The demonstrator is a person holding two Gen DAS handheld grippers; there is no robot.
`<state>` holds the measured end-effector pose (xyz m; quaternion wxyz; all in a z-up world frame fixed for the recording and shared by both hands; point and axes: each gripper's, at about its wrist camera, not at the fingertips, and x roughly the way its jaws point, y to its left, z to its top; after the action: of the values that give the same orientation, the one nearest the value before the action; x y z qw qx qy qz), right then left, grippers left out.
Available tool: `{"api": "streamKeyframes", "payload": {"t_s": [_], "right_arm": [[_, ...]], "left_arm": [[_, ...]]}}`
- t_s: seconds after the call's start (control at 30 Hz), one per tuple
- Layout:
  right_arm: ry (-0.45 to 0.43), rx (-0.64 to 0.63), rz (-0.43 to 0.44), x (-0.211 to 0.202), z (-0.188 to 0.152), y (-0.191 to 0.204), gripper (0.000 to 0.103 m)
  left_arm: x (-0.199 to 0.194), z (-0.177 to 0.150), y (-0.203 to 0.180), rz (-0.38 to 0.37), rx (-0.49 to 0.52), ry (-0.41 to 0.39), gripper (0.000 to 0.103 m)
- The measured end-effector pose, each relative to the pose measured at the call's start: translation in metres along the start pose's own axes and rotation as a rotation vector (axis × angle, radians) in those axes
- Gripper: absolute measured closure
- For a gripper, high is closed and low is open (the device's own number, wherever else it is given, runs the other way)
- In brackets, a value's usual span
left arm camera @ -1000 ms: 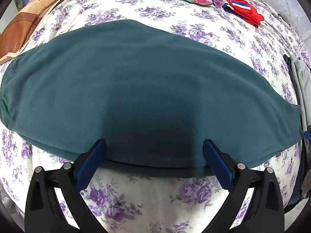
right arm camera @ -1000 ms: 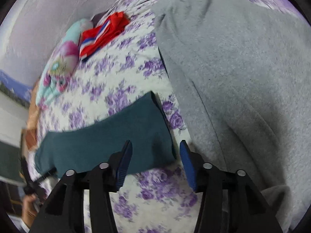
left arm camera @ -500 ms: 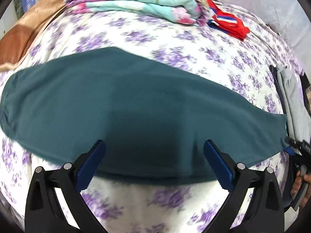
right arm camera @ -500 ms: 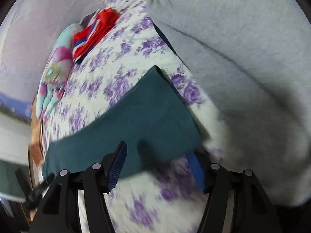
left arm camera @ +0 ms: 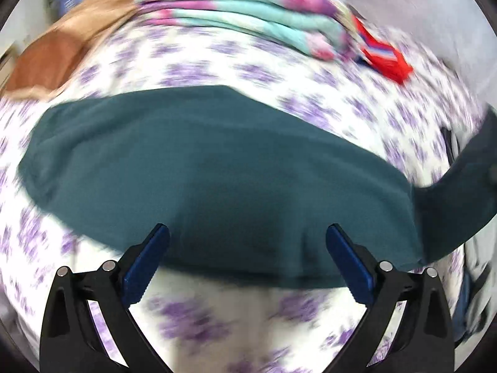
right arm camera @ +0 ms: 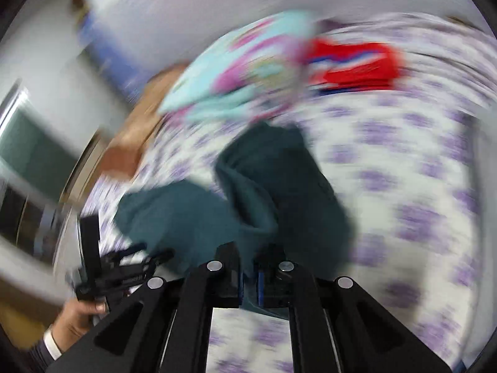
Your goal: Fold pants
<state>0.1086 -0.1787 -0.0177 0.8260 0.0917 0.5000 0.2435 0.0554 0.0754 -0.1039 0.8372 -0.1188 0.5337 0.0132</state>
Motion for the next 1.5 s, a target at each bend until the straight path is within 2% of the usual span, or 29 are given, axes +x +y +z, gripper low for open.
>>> {"api": "streamKeyframes", "payload": {"t_s": [0.07, 0.13, 0.17, 0.2, 0.23, 0.27, 0.3, 0.33, 0.43, 0.47, 0.5, 0.53, 0.6, 0.67, 0.73, 0.77, 0.8, 0.83, 0.87, 0.9, 0.93, 0.97, 1.0, 1.13, 1.17, 1.3, 1.37, 1.5], "right_arm": [[0.099, -0.1, 0.037, 0.057, -0.003, 0.042, 0.096], [0.175, -0.159, 0.006, 0.119, -0.016, 0.07, 0.085], [0.226, -0.191, -0.027, 0.145, -0.022, 0.078, 0.047], [0.273, -0.213, -0.06, 0.165, -0.028, 0.083, 0.036], [0.29, -0.226, -0.093, 0.175, -0.032, 0.089, 0.035], [0.263, -0.215, -0.05, 0.169, -0.03, 0.095, 0.034], [0.272, -0.186, 0.07, 0.16, -0.025, 0.096, 0.037], [0.271, -0.164, 0.116, 0.149, -0.02, 0.093, 0.037], [0.204, -0.173, 0.082, 0.11, -0.005, 0.072, 0.043], [0.172, -0.185, 0.015, 0.096, 0.0, 0.058, 0.051], [0.161, -0.19, -0.066, 0.088, 0.002, 0.046, 0.063], [0.152, -0.162, -0.143, 0.08, 0.005, 0.026, 0.069], [0.135, -0.081, -0.17, 0.073, 0.005, -0.003, 0.078], [0.151, -0.019, -0.179, 0.078, 0.0, -0.029, 0.08], [0.165, -0.01, -0.172, 0.09, -0.003, -0.039, 0.08], [0.184, -0.011, -0.2, 0.1, -0.006, -0.046, 0.082], [0.193, 0.003, -0.227, 0.107, -0.009, -0.053, 0.082], [0.19, 0.053, -0.214, 0.111, -0.011, -0.06, 0.081], [0.18, 0.095, -0.186, 0.11, -0.012, -0.062, 0.078], [0.166, 0.112, -0.148, 0.105, -0.012, -0.061, 0.067], [0.159, 0.096, -0.131, 0.099, -0.012, -0.058, 0.06], [0.149, 0.058, -0.134, 0.092, -0.012, -0.051, 0.048], [0.14, 0.03, -0.145, 0.085, -0.013, -0.047, 0.04], [0.132, -0.011, -0.115, 0.063, -0.018, -0.041, 0.036], [0.132, -0.013, -0.12, 0.058, -0.019, -0.042, 0.033], [0.137, 0.027, -0.124, 0.046, -0.025, -0.057, 0.032], [0.135, 0.056, -0.123, 0.044, -0.025, -0.063, 0.032], [0.126, 0.092, -0.099, 0.041, -0.024, -0.064, 0.03]], "left_arm": [[-0.012, -0.001, 0.025, 0.027, -0.053, -0.026, 0.005], [-0.02, -0.005, 0.046, 0.067, -0.085, -0.039, 0.005], [-0.022, -0.007, 0.058, 0.08, -0.106, -0.033, 0.005], [-0.023, -0.01, 0.068, 0.089, -0.125, -0.026, 0.005], [-0.024, -0.013, 0.077, 0.098, -0.139, -0.02, 0.005], [-0.025, -0.016, 0.083, 0.101, -0.147, -0.018, 0.005], [-0.025, -0.017, 0.087, 0.1, -0.152, -0.02, 0.005], [-0.026, -0.019, 0.09, 0.095, -0.158, -0.024, 0.005], [-0.027, -0.019, 0.089, 0.075, -0.155, -0.034, 0.005], [-0.029, -0.018, 0.083, 0.064, -0.139, -0.044, 0.005], [-0.03, -0.016, 0.076, 0.051, -0.118, -0.055, 0.005], [-0.031, -0.012, 0.067, 0.036, -0.097, -0.063, 0.005], [-0.028, -0.002, 0.038, -0.018, -0.041, -0.073, 0.005], [-0.02, 0.007, 0.014, -0.03, 0.001, -0.065, 0.005], [-0.008, 0.014, -0.009, -0.028, 0.048, -0.061, 0.005], [0.006, 0.015, -0.023, -0.014, 0.089, -0.044, 0.005], [0.021, 0.015, -0.029, 0.039, 0.123, -0.015, 0.005], [0.031, 0.013, -0.031, 0.09, 0.14, 0.013, 0.005], [0.051, 0.009, -0.029, 0.181, 0.155, 0.078, 0.004], [0.058, 0.006, -0.023, 0.186, 0.14, 0.105, 0.004], [0.056, 0.004, -0.015, 0.147, 0.097, 0.09, 0.004], [0.048, 0.004, -0.007, 0.112, 0.05, 0.082, 0.004], [0.043, 0.004, -0.003, 0.097, 0.038, 0.081, 0.004], [-0.003, 0.006, 0.044, 0.002, -0.084, -0.022, 0.004], [-0.014, 0.008, 0.066, -0.01, -0.152, -0.042, 0.004], [-0.022, 0.014, 0.152, -0.061, -0.409, -0.048, 0.005], [-0.021, 0.018, 0.184, -0.049, -0.488, -0.047, 0.006], [-0.005, 0.025, 0.23, -0.021, -0.578, -0.047, 0.006]]}}
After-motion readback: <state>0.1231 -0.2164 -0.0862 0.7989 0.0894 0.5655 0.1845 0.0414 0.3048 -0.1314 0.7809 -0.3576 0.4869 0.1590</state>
